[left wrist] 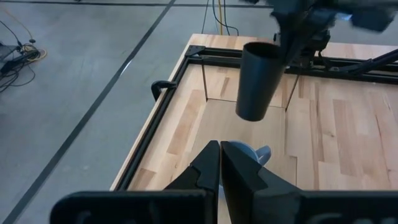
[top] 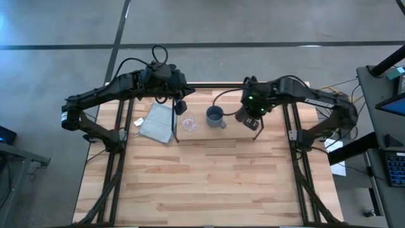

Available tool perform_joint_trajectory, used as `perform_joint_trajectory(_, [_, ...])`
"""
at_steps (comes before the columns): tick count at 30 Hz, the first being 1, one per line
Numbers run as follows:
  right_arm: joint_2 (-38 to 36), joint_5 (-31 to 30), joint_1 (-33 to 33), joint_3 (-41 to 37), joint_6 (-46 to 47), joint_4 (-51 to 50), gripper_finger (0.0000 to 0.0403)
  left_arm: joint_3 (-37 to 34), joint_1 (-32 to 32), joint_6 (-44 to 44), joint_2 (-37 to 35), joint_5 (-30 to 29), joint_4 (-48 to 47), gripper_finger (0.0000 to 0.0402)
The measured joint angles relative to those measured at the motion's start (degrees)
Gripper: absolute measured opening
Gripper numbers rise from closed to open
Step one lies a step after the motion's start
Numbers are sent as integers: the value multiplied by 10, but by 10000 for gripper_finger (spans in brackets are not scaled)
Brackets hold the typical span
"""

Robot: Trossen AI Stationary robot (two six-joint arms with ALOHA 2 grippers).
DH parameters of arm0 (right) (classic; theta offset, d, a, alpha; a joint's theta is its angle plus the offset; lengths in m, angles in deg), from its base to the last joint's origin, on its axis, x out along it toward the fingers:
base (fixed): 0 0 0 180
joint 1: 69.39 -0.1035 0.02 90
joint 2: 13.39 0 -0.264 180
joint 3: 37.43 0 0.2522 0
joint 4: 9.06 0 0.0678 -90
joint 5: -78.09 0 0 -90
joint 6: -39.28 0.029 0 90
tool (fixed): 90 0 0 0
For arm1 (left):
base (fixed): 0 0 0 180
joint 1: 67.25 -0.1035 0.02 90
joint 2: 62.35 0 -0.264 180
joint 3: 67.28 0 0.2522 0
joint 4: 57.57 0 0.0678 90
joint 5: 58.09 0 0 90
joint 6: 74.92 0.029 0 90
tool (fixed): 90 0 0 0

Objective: Stack small to large cups/mugs on shelf
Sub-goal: Put the black cup on the shelf

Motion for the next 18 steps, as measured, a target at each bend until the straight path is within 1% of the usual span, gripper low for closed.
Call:
perform_joint_trajectory(11, [79,7,29,0,-75,-1,8,0,0,0,0,0,-1,0])
perform_joint_trajectory(18, [100,8,29,0,-98,-2,8,0,0,0,0,0,0,0])
